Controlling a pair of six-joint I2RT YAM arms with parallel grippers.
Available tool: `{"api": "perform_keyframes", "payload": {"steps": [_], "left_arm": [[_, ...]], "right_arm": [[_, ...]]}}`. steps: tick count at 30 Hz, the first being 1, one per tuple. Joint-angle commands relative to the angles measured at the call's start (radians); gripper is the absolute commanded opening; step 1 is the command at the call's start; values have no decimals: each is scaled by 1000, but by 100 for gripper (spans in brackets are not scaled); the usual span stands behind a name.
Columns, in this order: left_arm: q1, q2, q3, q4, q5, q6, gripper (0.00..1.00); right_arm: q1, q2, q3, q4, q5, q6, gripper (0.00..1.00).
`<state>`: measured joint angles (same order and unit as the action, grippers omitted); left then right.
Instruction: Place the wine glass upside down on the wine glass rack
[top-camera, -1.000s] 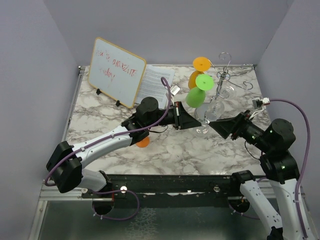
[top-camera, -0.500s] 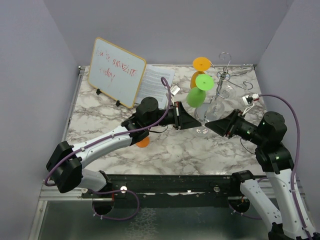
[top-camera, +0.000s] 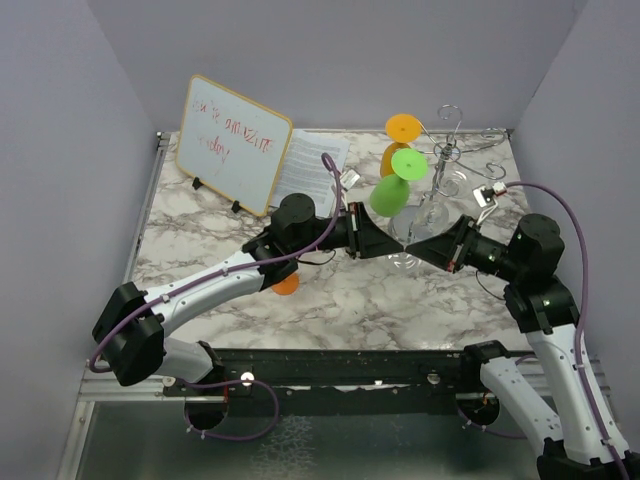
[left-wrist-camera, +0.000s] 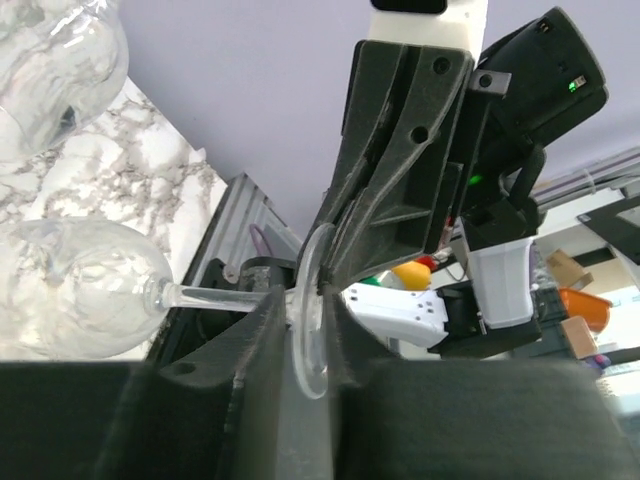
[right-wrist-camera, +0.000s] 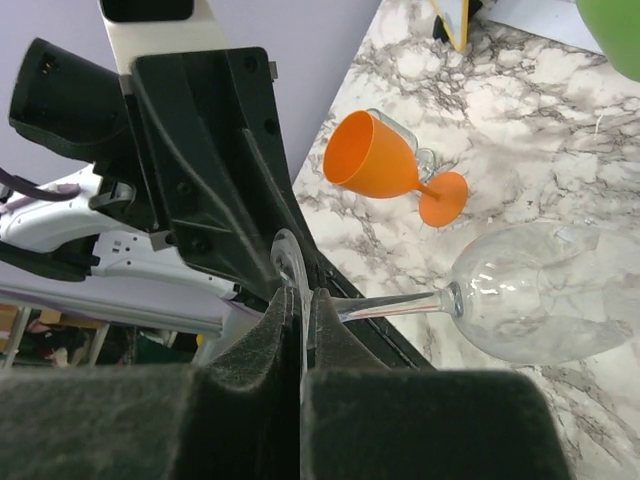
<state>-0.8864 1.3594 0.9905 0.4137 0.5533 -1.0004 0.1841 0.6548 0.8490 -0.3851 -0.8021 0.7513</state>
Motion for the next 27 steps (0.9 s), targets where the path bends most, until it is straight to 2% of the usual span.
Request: {"api": "perform_keyframes", "payload": {"steps": [1, 5, 7, 10, 14, 16, 22, 27], "left_arm": [[2, -44, 7, 64, 9, 28, 36], [3, -80, -45, 47, -44, 75, 66], [4, -105, -72, 11, -97, 106, 74], [6, -145, -77, -114, -209, 184, 81], [6, -182, -25, -367, -401, 290, 84], [6, -197, -9, -433, -462, 324, 84], [5, -234, -32, -481, -545, 345, 84], [7, -226, -27, -510, -592, 352, 84]], "right_arm": [[7, -7, 15, -29, -6, -36, 1], [6, -32, 52, -164, 76, -82, 1], [6, -50, 65, -242, 141, -99, 1], [7, -69, 80, -345, 256, -106, 1], [7, -75, 109, -433, 454, -49, 1], [6, -95, 115, -445, 564, -7, 1], [6, -138, 115, -484, 855, 115, 1], [7, -116, 109, -492, 1020, 144, 1]]}}
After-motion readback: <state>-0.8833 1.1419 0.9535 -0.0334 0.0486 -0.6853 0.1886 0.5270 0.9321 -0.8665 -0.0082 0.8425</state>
